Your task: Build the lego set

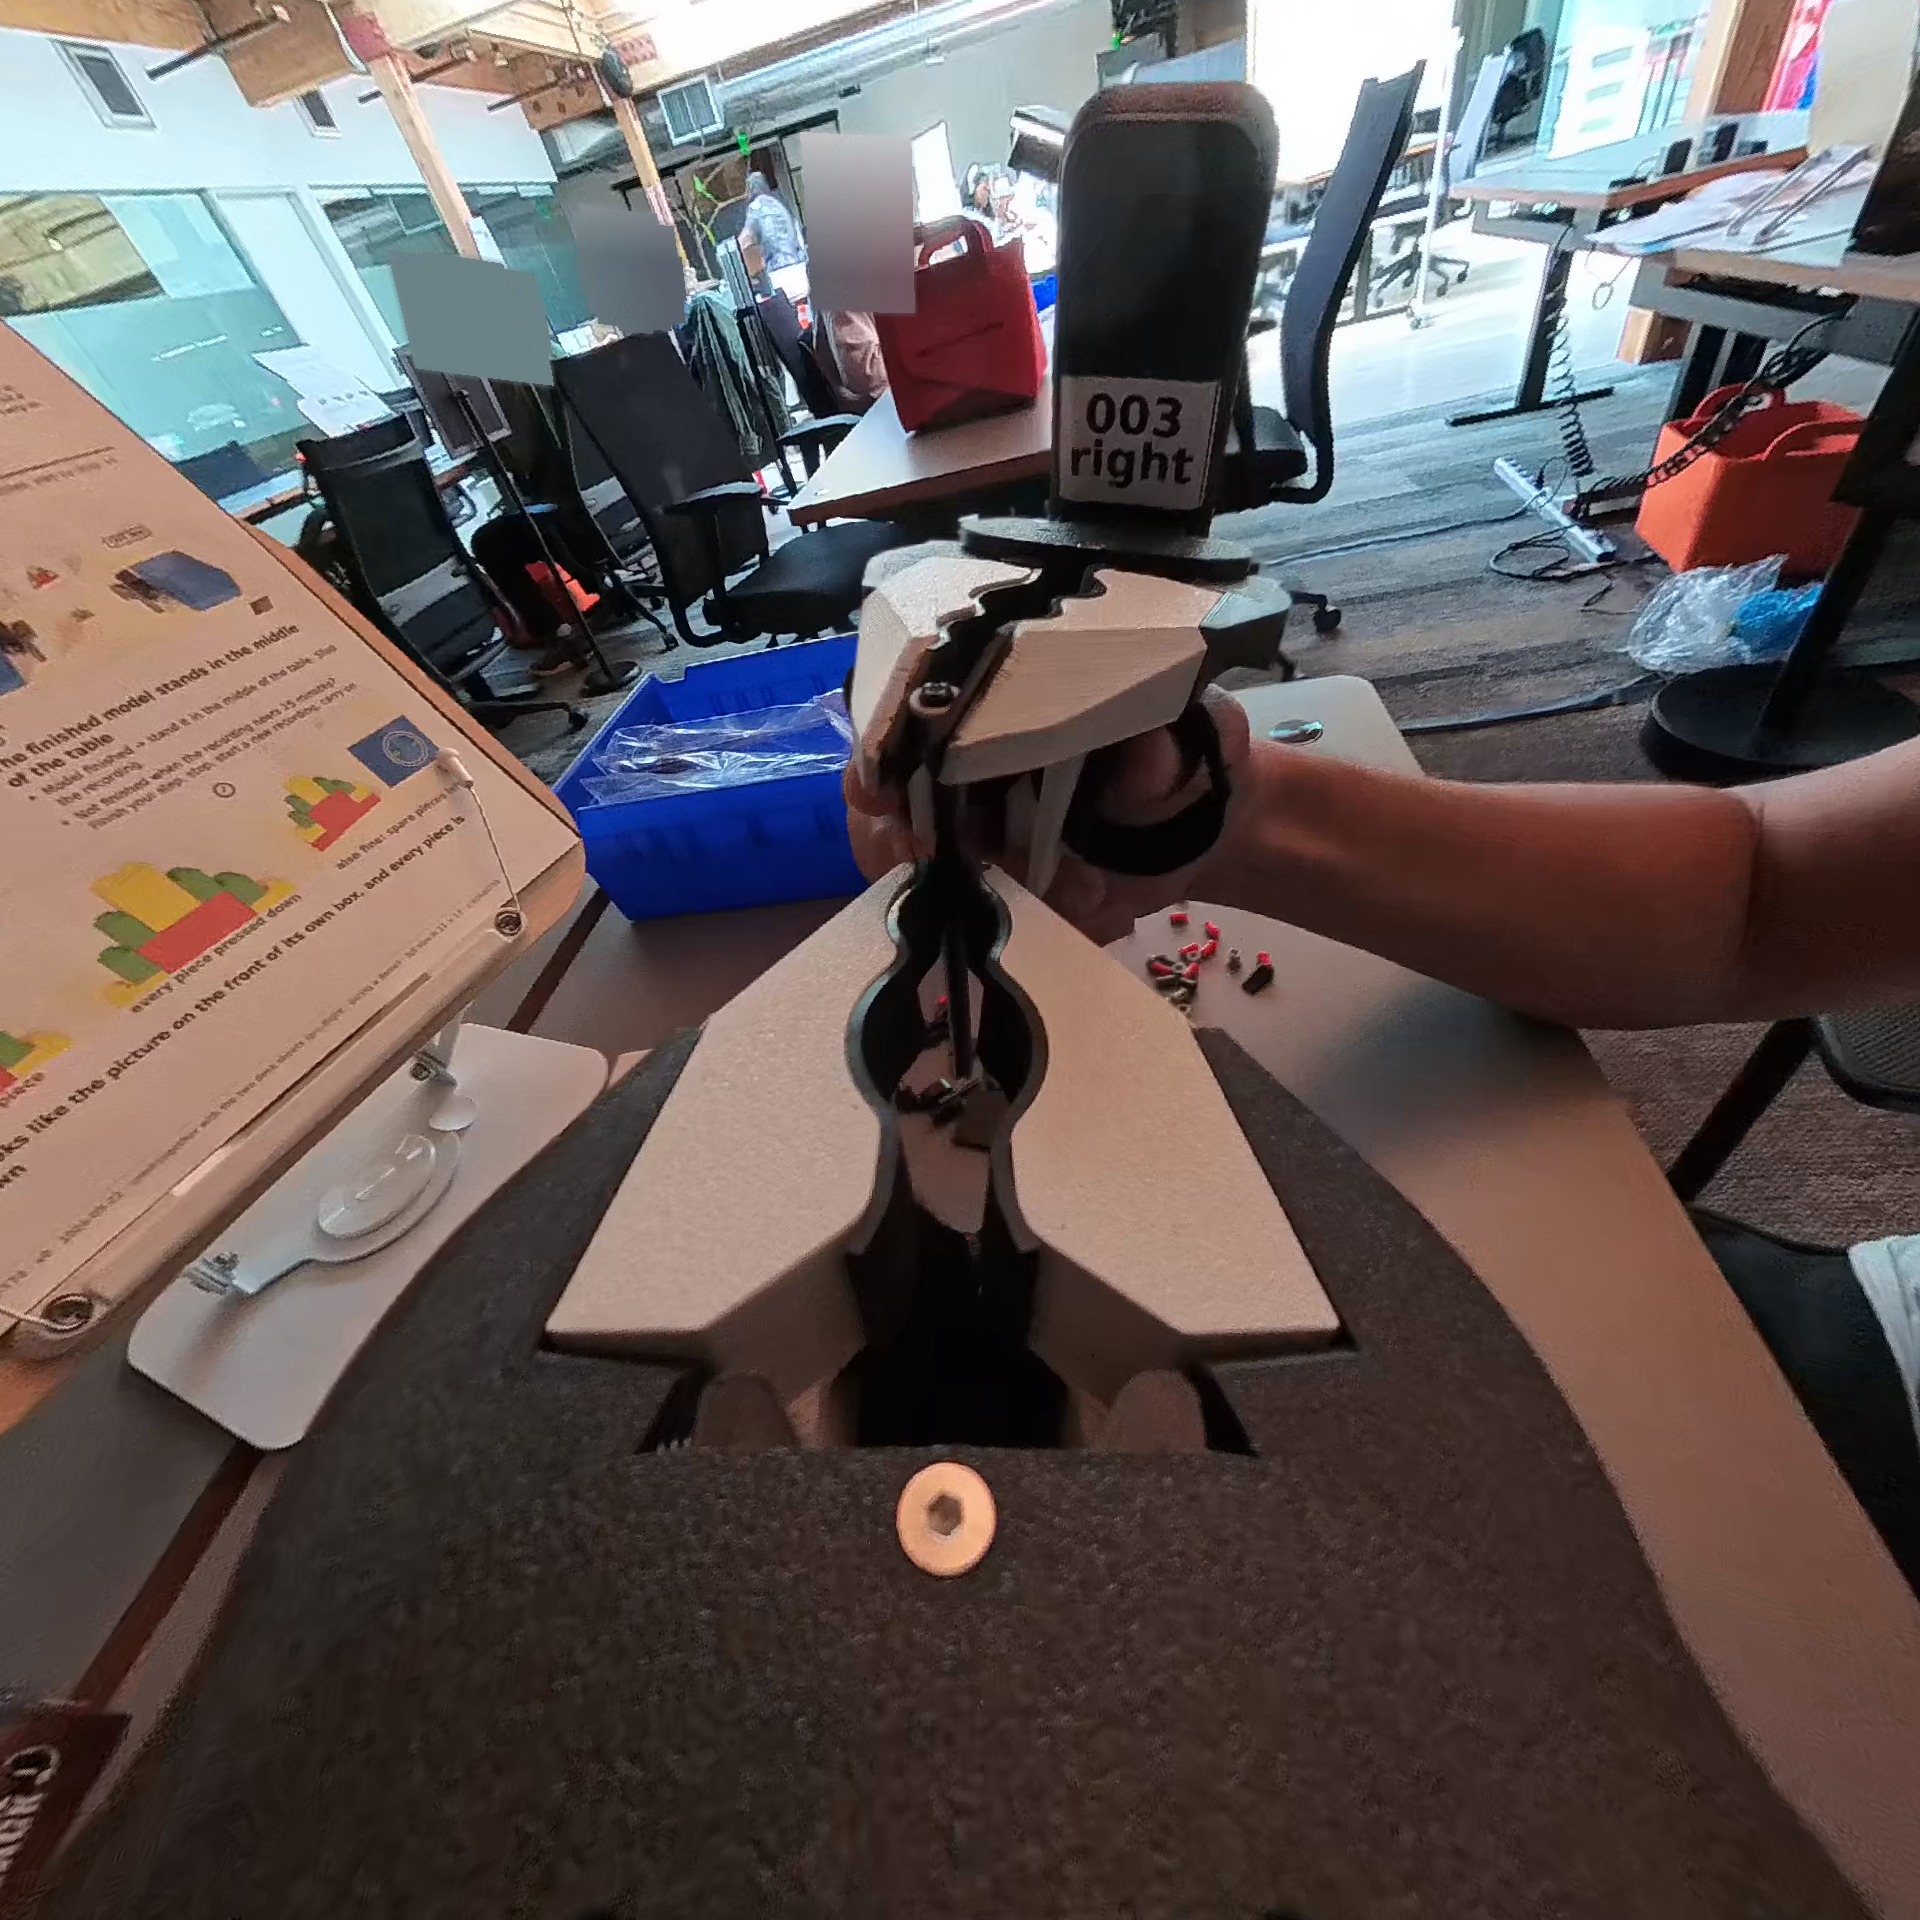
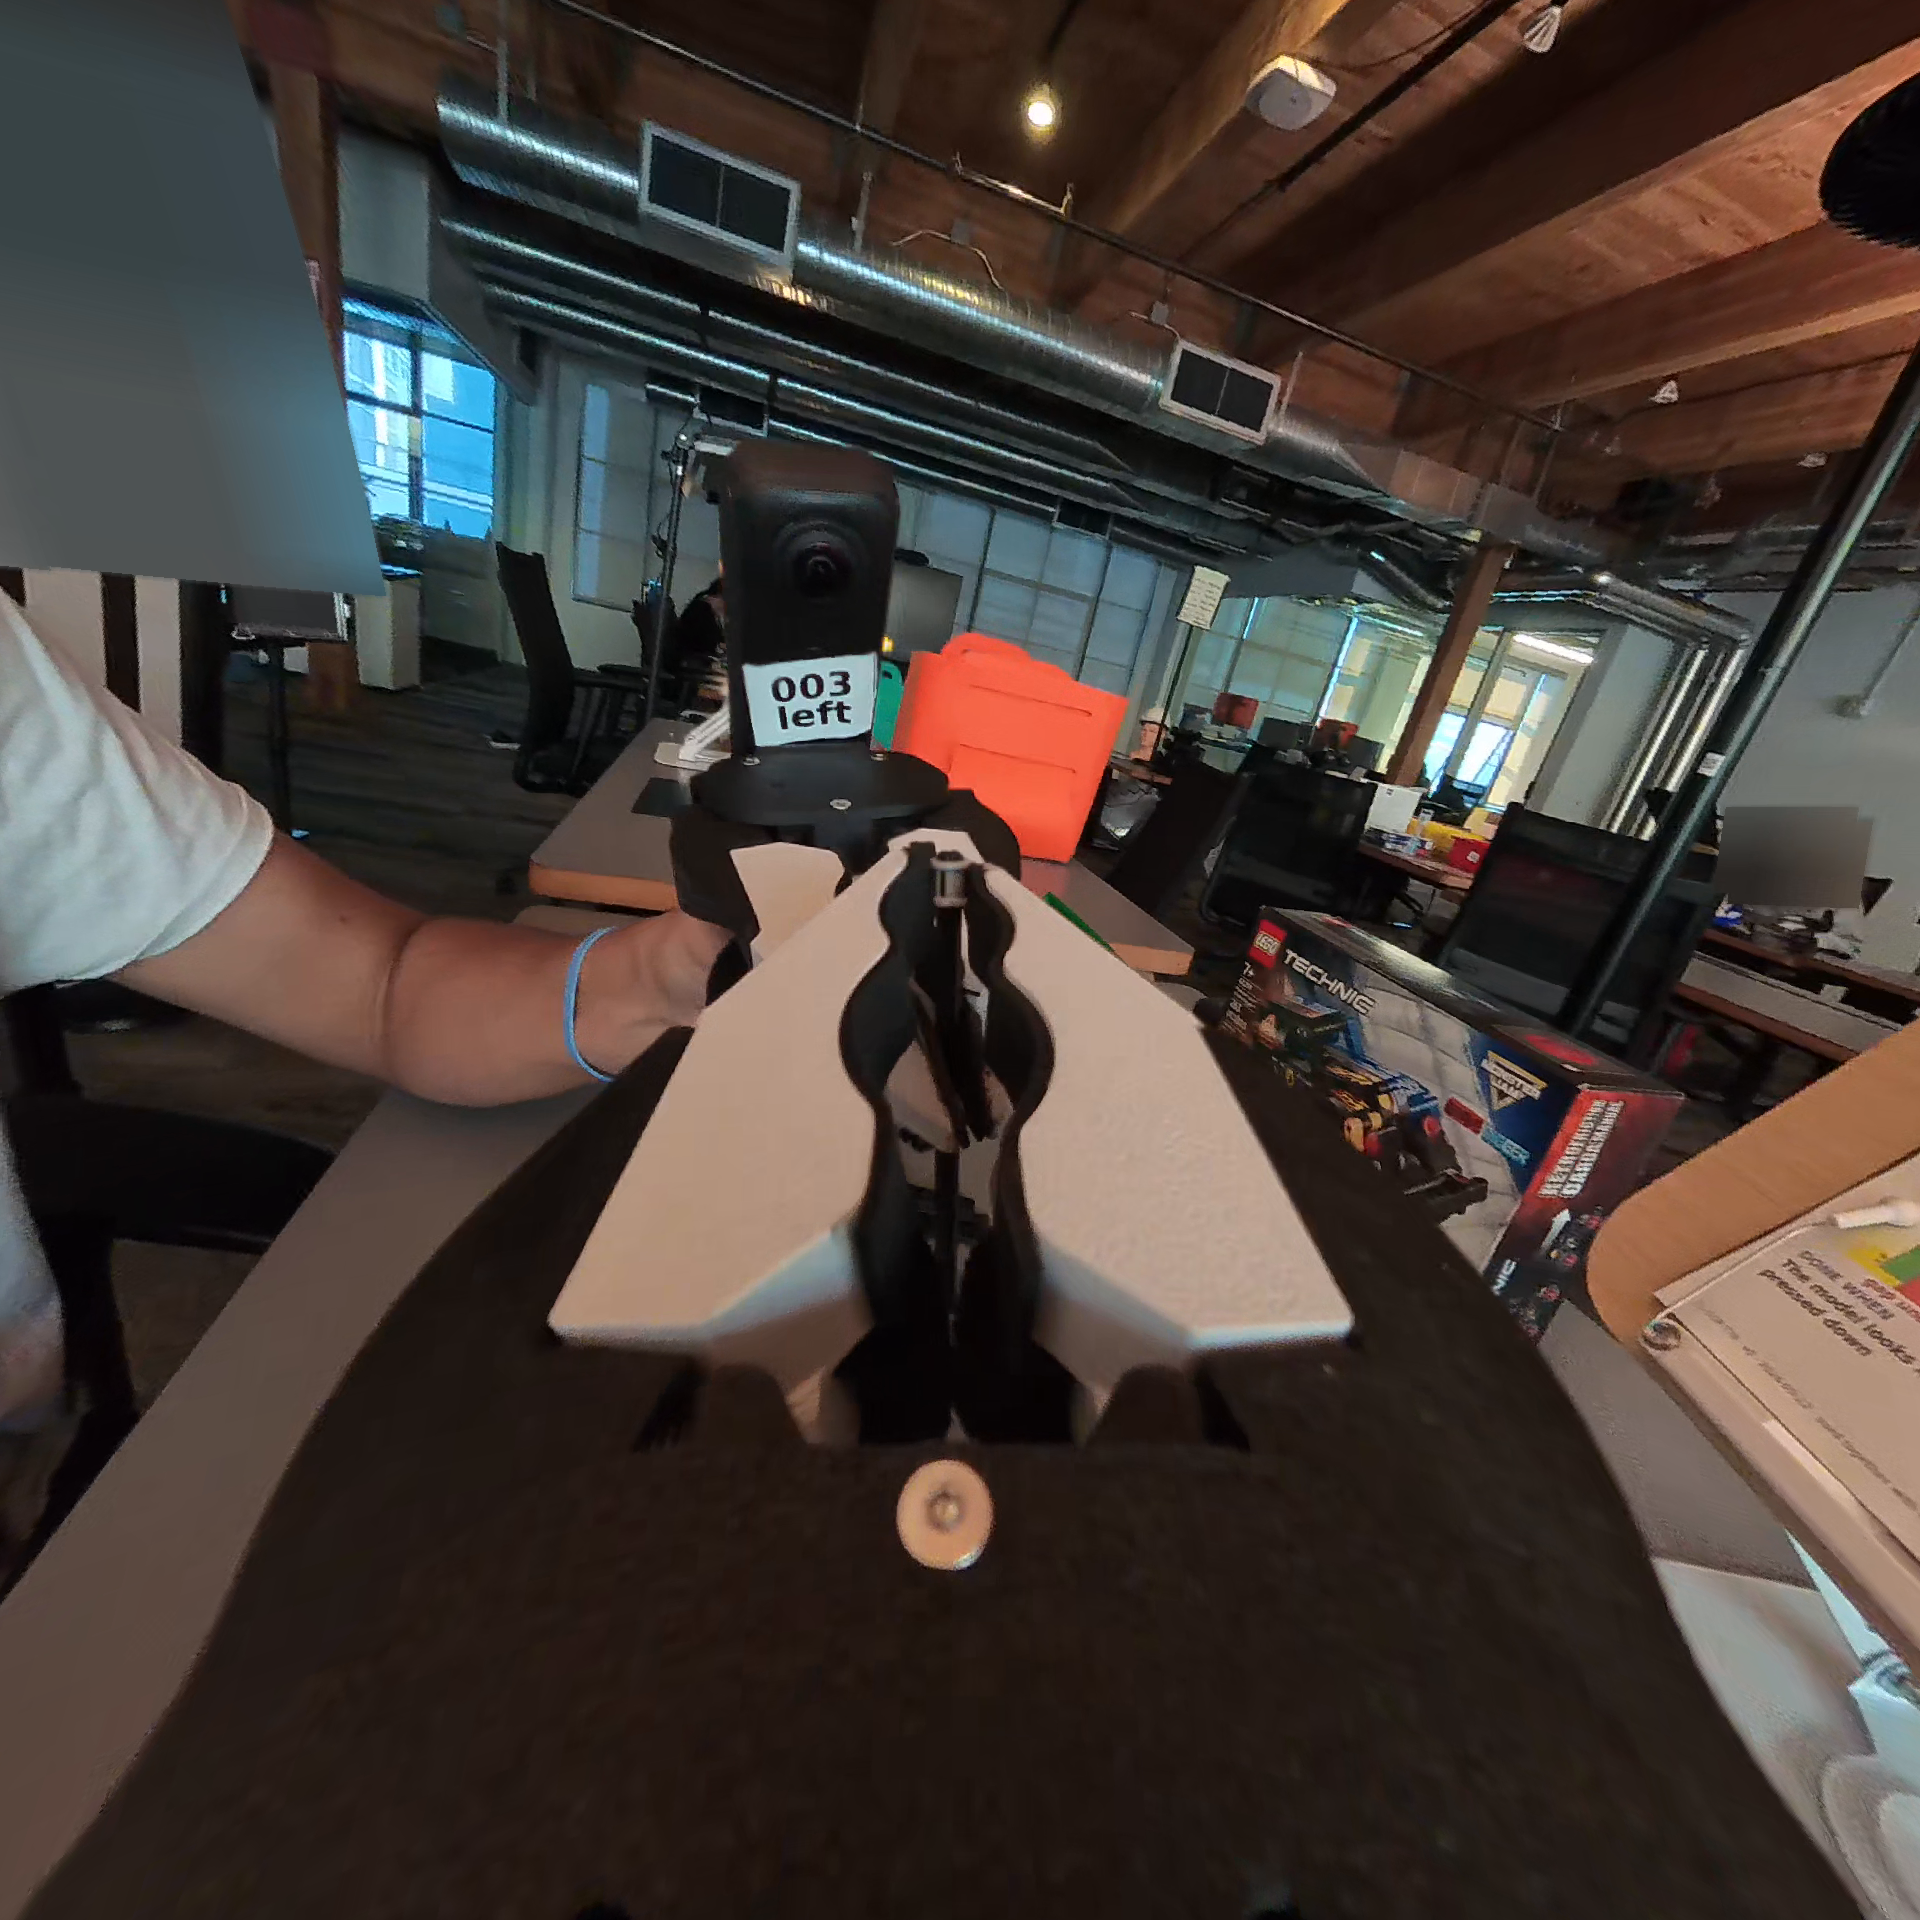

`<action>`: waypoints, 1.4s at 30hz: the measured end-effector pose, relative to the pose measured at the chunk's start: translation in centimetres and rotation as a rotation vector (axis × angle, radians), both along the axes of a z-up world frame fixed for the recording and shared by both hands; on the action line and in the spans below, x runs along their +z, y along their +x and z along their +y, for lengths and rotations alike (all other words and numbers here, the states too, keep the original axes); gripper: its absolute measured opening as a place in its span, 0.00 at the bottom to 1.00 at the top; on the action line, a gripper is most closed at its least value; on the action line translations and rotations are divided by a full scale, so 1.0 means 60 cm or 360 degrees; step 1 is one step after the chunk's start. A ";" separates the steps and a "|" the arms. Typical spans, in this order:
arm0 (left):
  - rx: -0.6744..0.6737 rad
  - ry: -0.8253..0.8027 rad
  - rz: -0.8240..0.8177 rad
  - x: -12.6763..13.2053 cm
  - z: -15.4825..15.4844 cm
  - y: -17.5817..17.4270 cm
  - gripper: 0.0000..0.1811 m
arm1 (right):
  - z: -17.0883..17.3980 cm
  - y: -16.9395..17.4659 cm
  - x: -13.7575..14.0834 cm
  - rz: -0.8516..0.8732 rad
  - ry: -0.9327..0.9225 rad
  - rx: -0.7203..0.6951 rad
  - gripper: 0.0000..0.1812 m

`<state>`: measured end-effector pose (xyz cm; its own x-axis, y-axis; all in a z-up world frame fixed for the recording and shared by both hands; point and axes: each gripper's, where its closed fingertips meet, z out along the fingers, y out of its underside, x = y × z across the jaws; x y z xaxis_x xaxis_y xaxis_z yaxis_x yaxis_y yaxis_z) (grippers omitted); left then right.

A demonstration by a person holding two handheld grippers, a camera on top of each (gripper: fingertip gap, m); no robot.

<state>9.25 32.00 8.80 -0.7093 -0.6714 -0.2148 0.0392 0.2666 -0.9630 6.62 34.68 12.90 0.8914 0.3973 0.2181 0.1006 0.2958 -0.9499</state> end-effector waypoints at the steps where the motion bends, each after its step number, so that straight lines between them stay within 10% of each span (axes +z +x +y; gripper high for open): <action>1: 0.0003 0.0019 -0.0013 0.001 0.001 -0.001 0.00 | 0.001 0.000 0.000 0.0001 0.0005 0.0000 0.03; 10: 0.0034 0.0059 -0.0204 0.066 0.020 -0.031 0.00 | -0.022 0.009 0.029 0.0206 0.0154 0.0124 0.03; 33: -0.0057 -0.0318 -0.0286 0.088 0.006 -0.036 0.01 | -0.037 -0.012 0.068 0.0794 0.0511 0.0490 0.13; 42: -0.0067 -0.0382 -0.0270 0.078 -0.008 -0.031 0.01 | -0.030 -0.007 0.064 0.0854 0.0493 0.0492 0.02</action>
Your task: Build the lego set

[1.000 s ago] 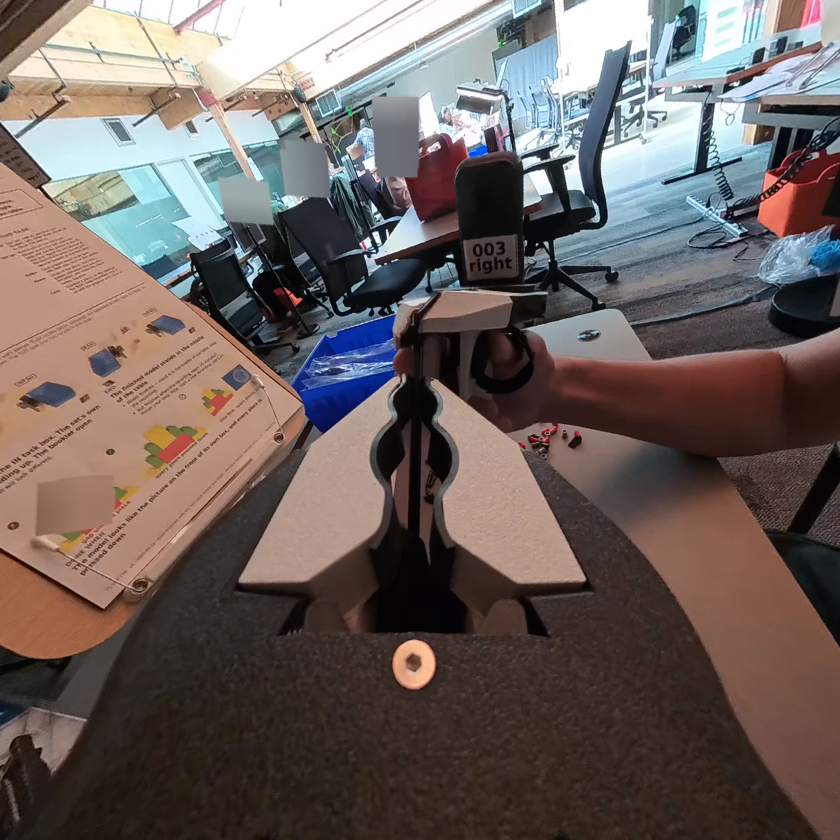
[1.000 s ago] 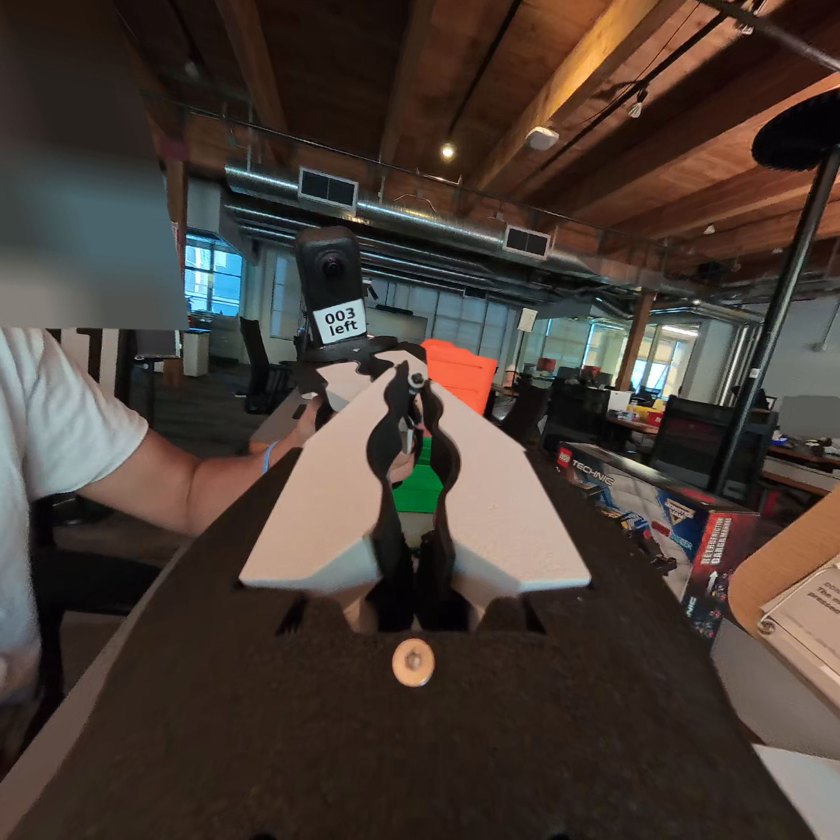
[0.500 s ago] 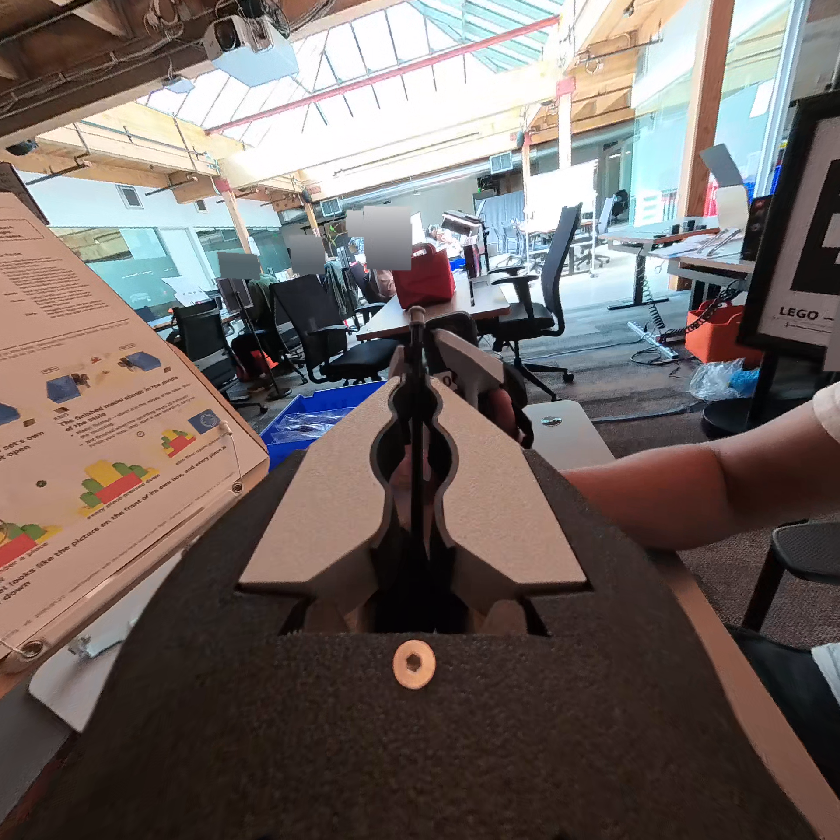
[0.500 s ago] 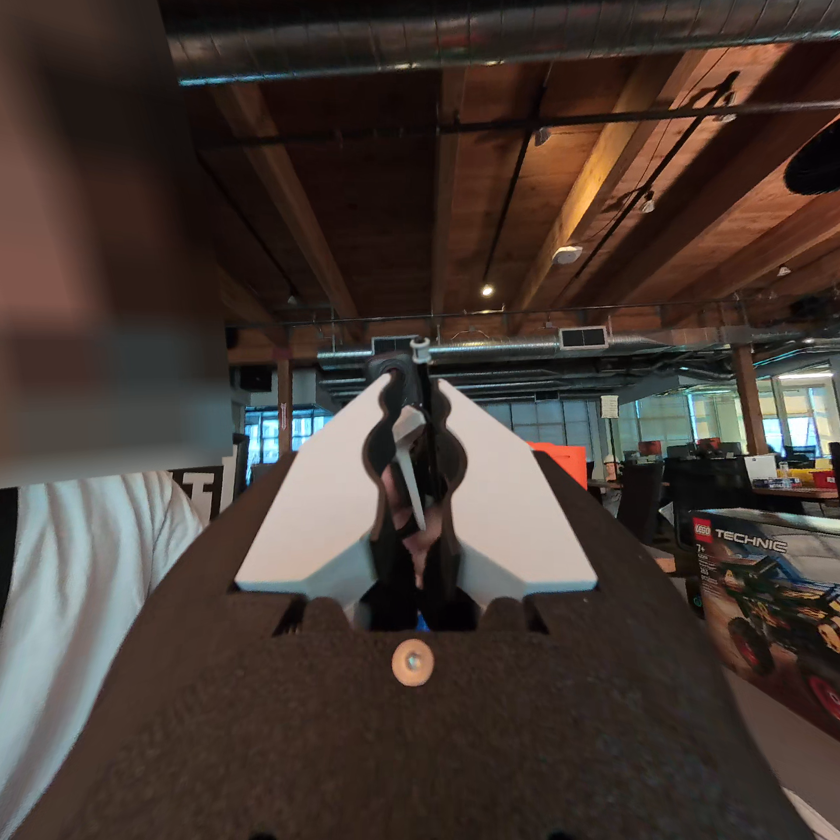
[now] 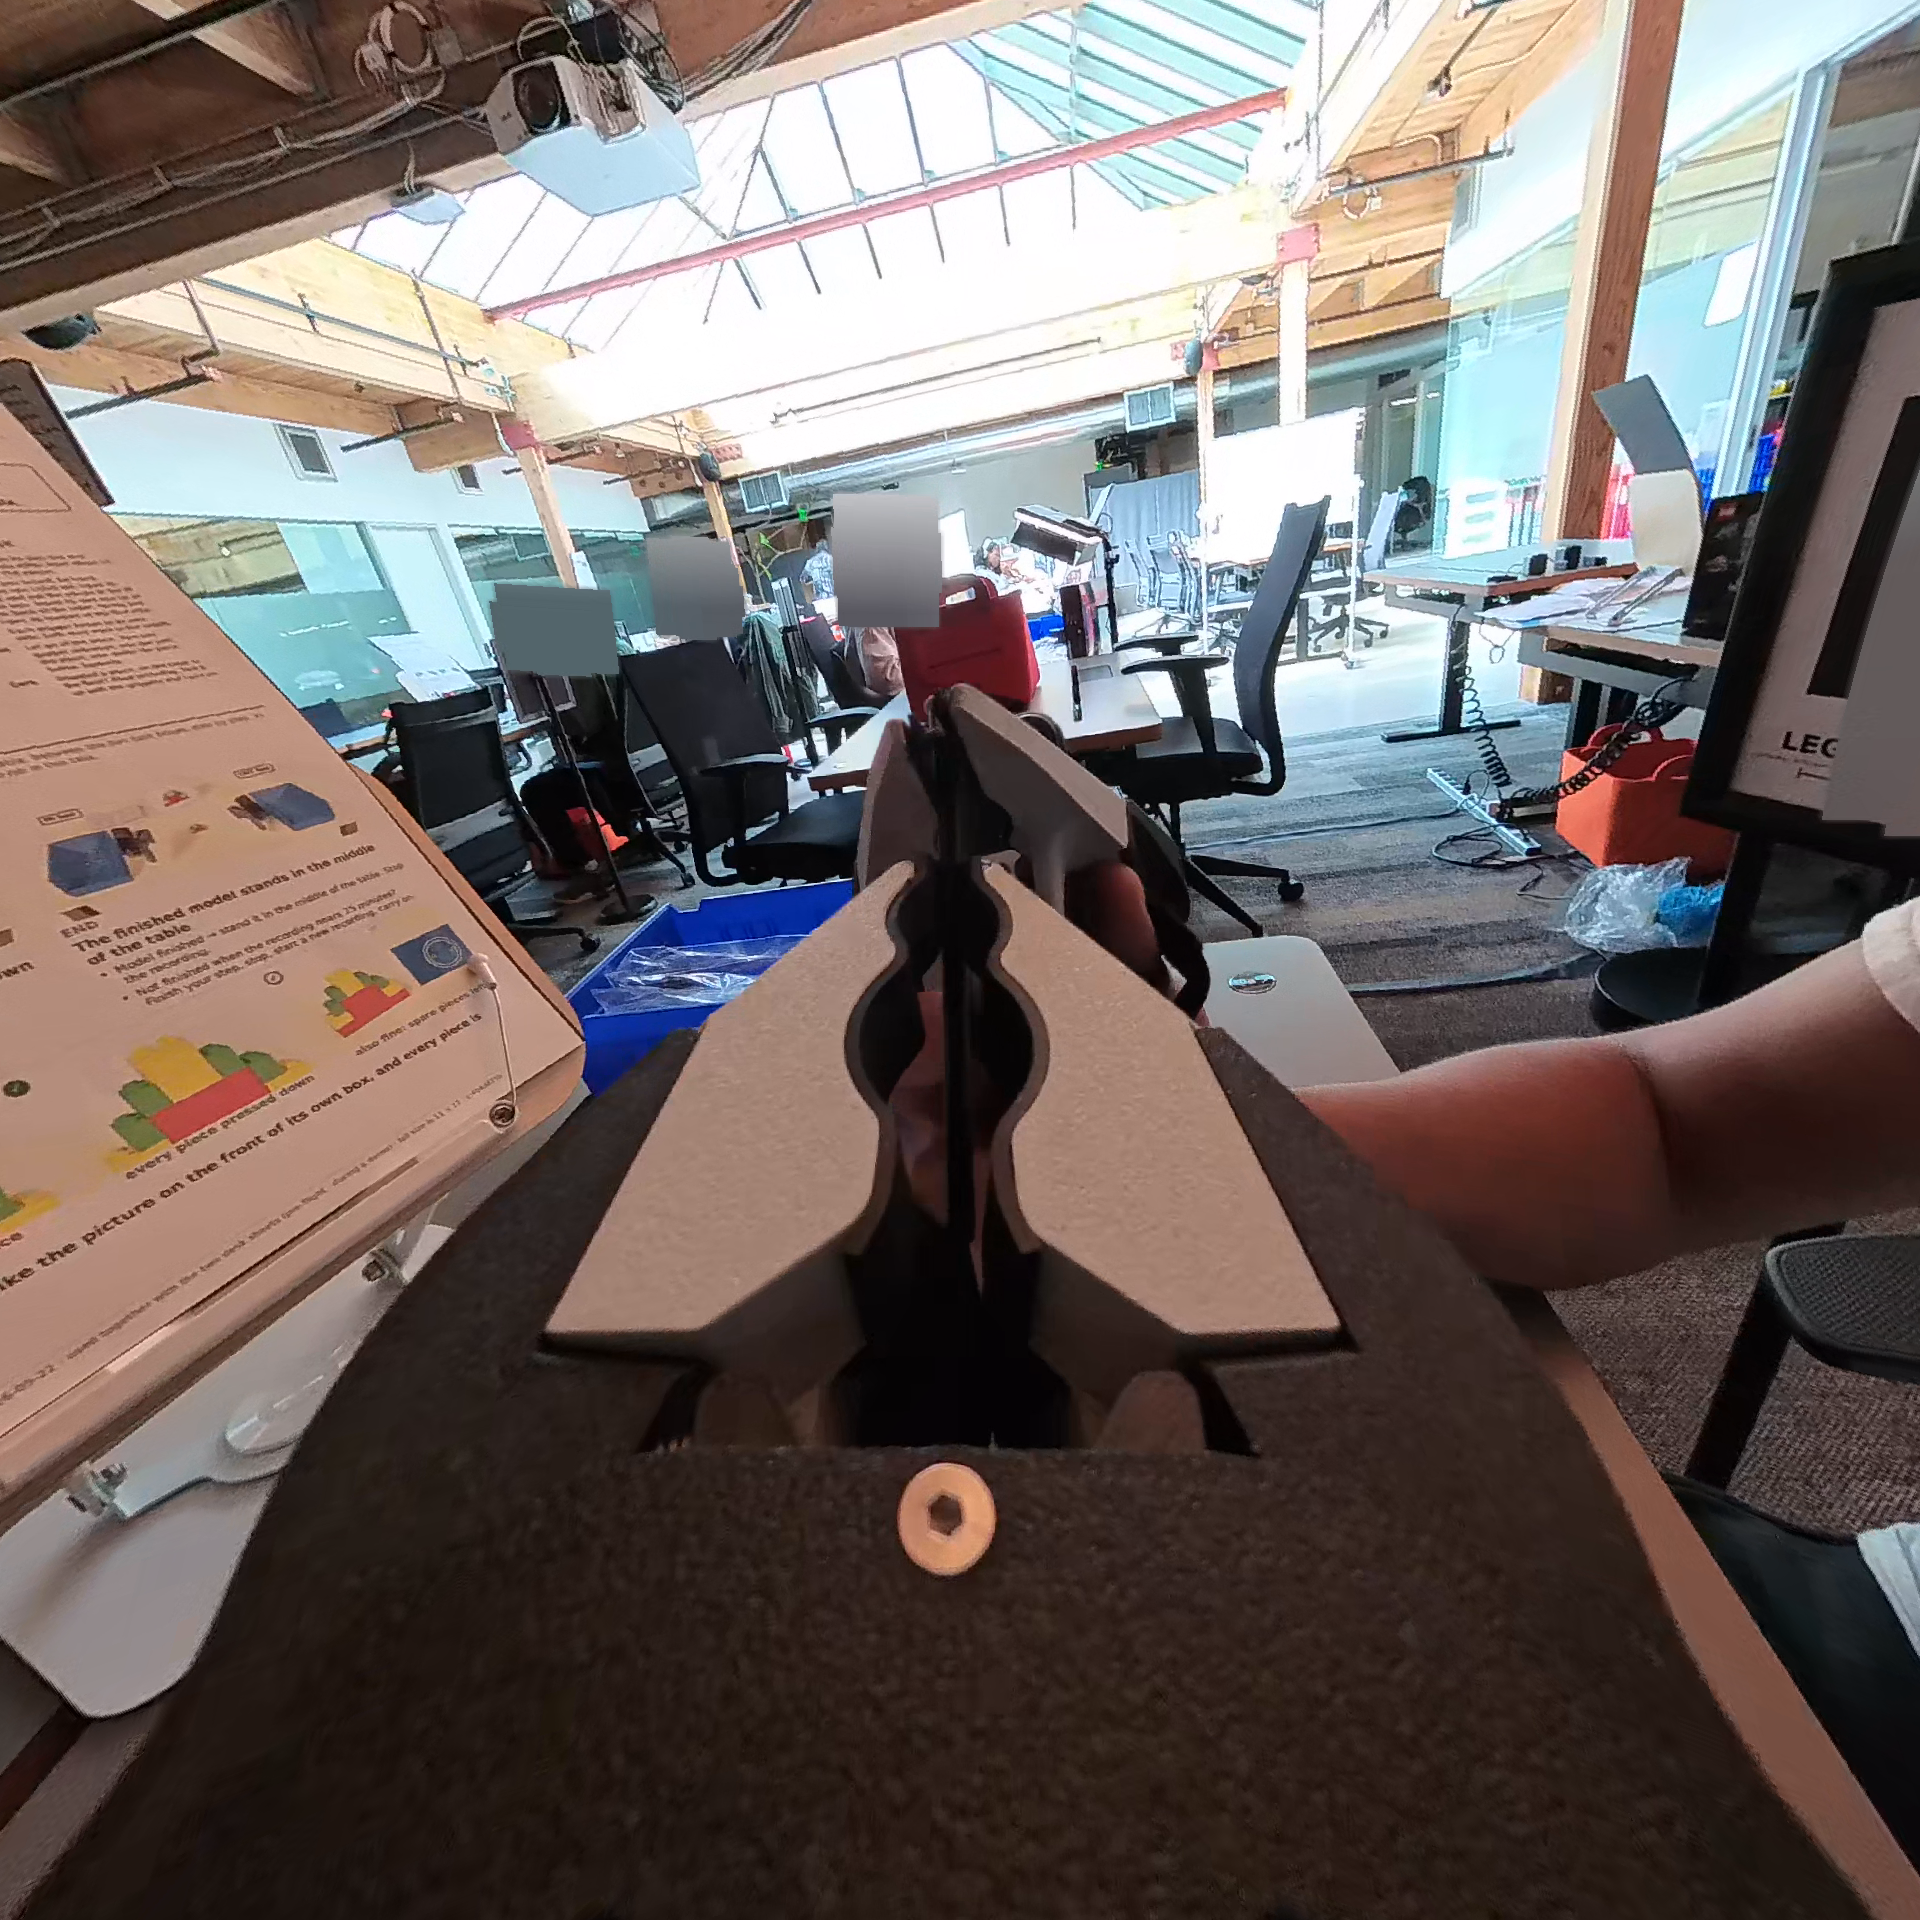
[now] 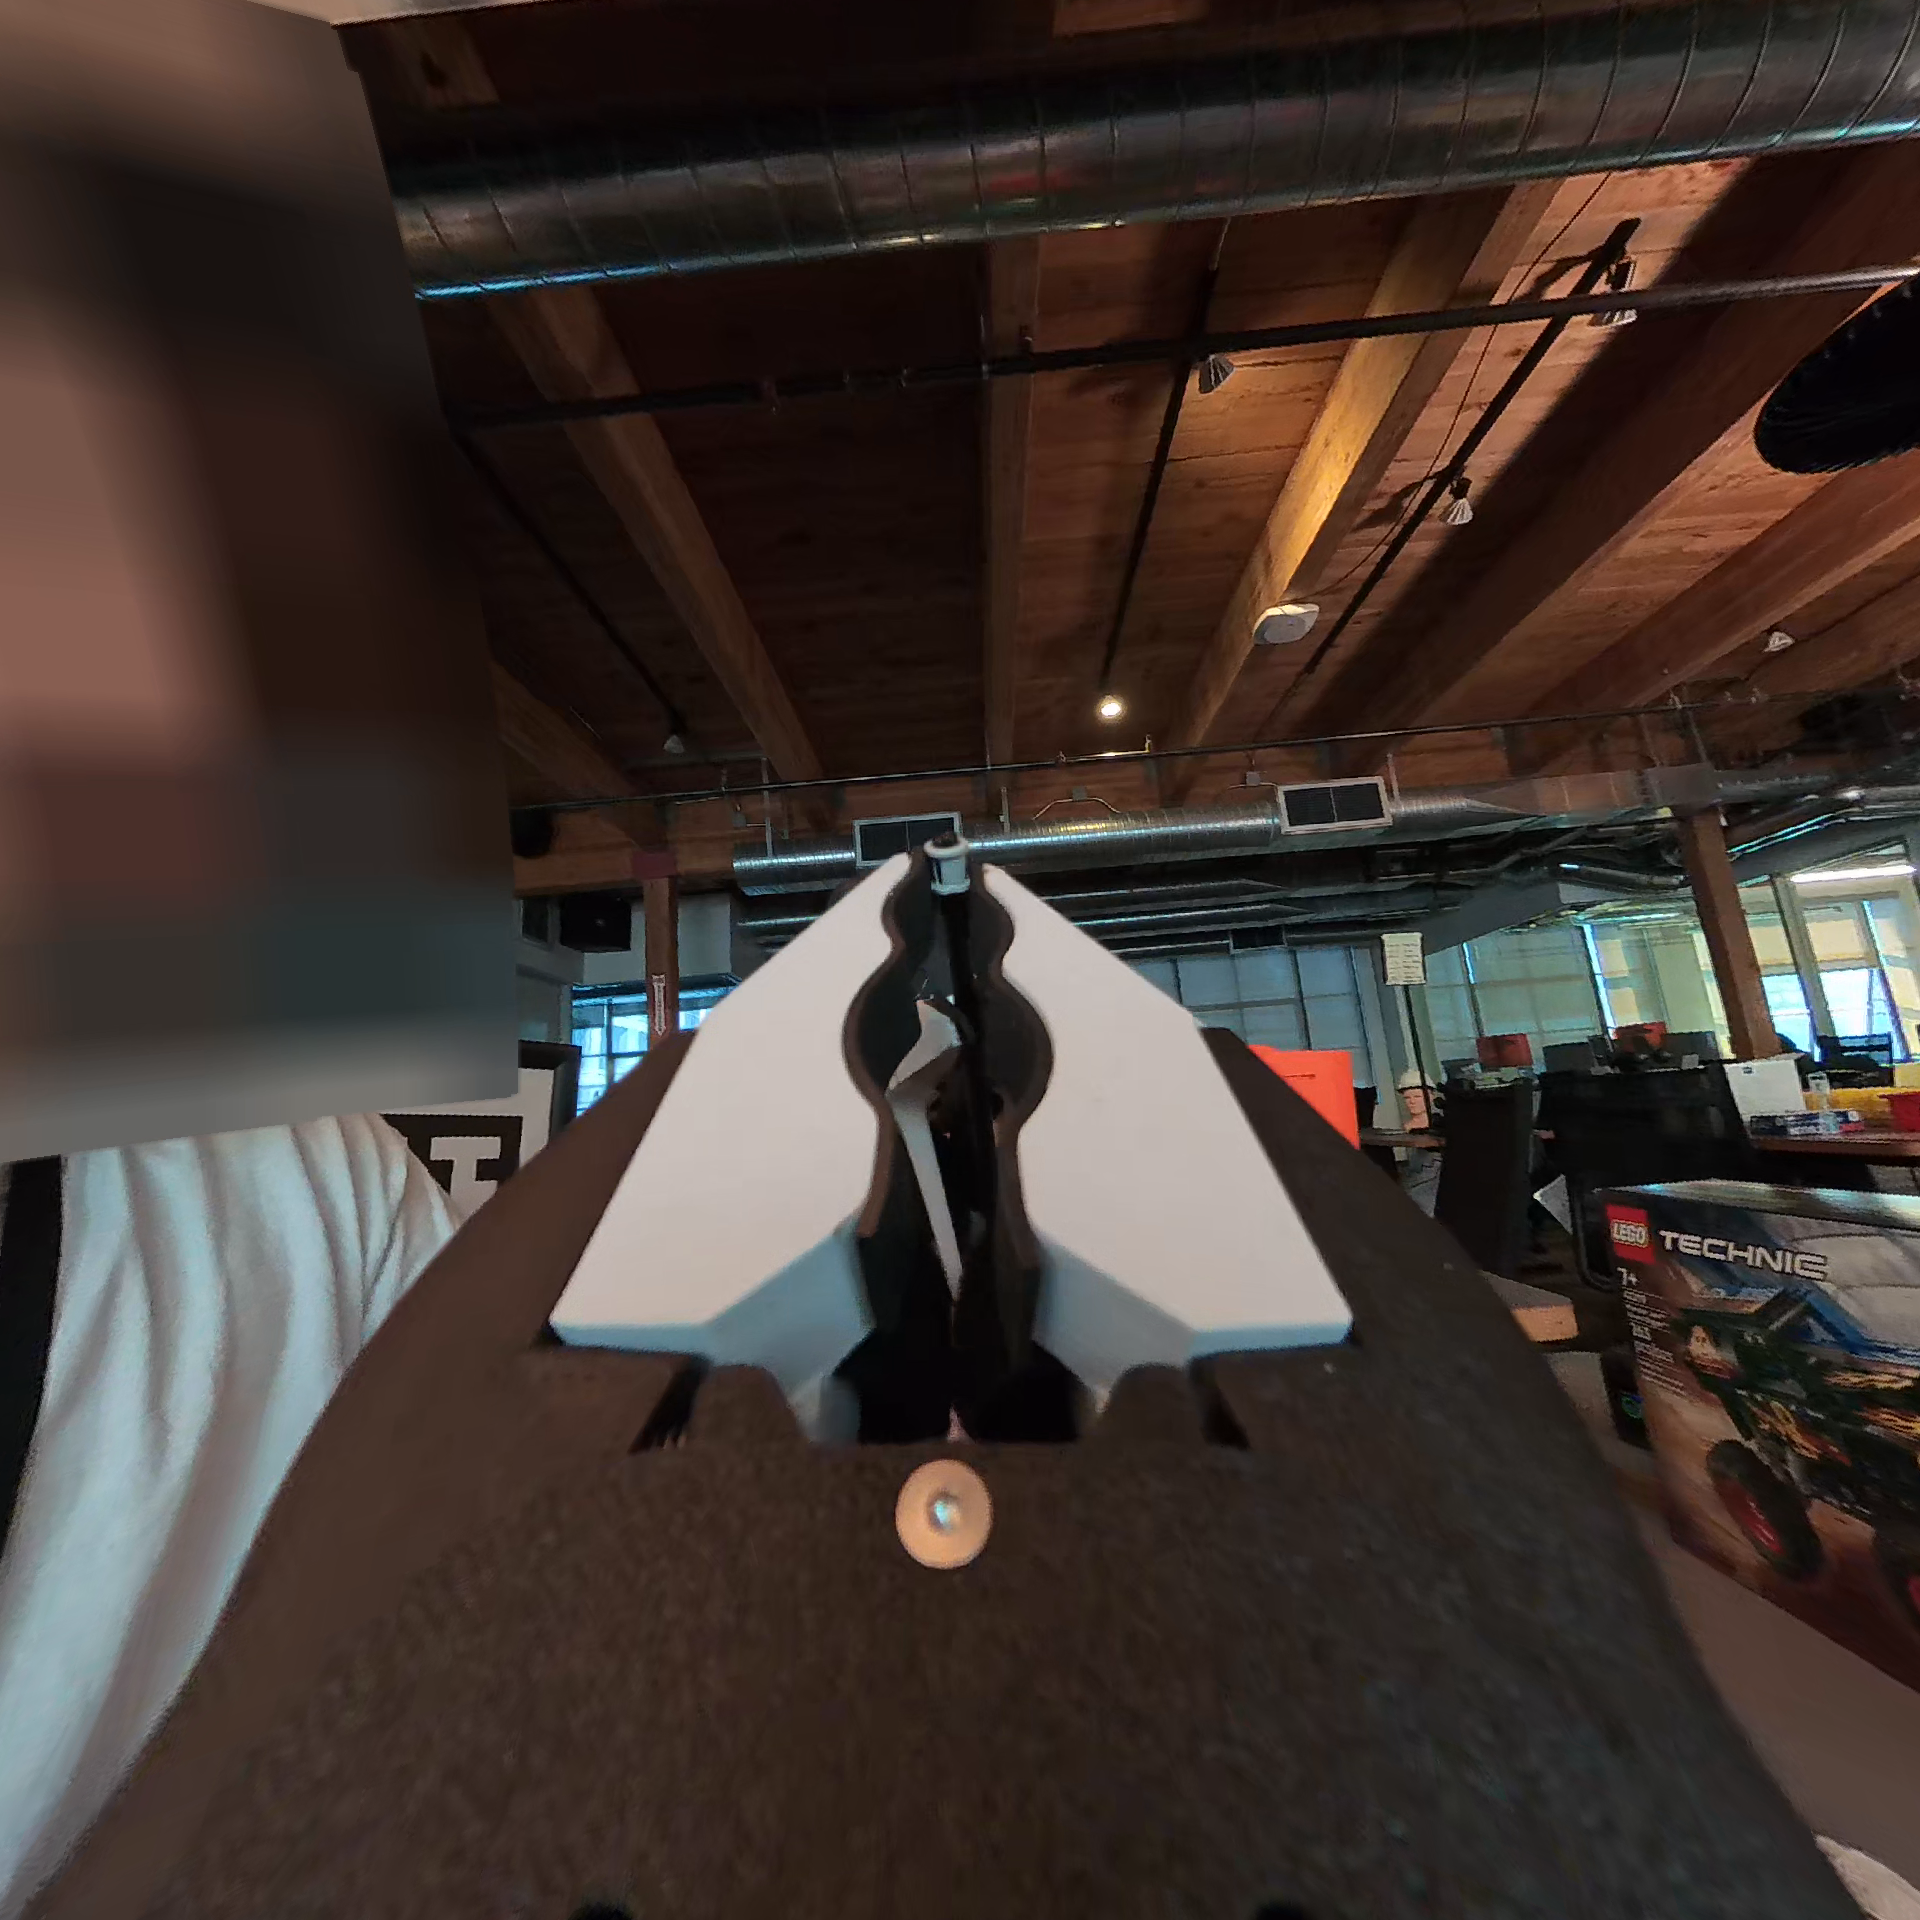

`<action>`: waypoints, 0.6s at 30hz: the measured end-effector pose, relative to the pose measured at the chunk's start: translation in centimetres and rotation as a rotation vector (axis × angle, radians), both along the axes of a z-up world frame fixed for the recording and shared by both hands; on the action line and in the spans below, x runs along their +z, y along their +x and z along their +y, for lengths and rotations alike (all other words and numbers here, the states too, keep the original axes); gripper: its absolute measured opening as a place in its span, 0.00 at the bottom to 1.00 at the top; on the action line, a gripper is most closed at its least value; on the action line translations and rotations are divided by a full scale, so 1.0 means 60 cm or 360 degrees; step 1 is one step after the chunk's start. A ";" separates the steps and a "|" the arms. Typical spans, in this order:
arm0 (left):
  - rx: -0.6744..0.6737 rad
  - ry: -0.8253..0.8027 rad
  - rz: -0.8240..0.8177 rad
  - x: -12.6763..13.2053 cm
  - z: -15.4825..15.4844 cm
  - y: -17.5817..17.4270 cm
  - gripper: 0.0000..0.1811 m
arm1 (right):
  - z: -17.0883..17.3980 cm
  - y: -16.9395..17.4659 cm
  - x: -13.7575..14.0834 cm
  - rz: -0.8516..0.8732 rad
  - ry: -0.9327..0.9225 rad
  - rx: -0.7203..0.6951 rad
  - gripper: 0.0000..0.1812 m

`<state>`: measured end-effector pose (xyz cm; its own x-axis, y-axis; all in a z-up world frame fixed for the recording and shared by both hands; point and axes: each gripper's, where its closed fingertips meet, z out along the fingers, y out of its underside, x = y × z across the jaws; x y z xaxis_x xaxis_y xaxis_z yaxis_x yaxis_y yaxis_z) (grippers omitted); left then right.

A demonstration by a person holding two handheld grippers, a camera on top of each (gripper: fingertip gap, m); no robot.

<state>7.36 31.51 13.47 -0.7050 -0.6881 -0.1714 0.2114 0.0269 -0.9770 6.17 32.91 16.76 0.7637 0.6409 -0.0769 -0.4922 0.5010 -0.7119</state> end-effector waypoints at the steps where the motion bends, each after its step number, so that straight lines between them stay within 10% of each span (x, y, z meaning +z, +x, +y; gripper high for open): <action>1: 0.0005 -0.0004 -0.0009 0.000 0.000 -0.001 0.01 | 0.000 -0.001 -0.001 0.0003 0.0002 0.0013 0.03; 18: 0.0063 0.0046 -0.0041 0.002 0.000 0.000 0.01 | 0.005 -0.004 -0.005 -0.0089 -0.0005 -0.0062 0.02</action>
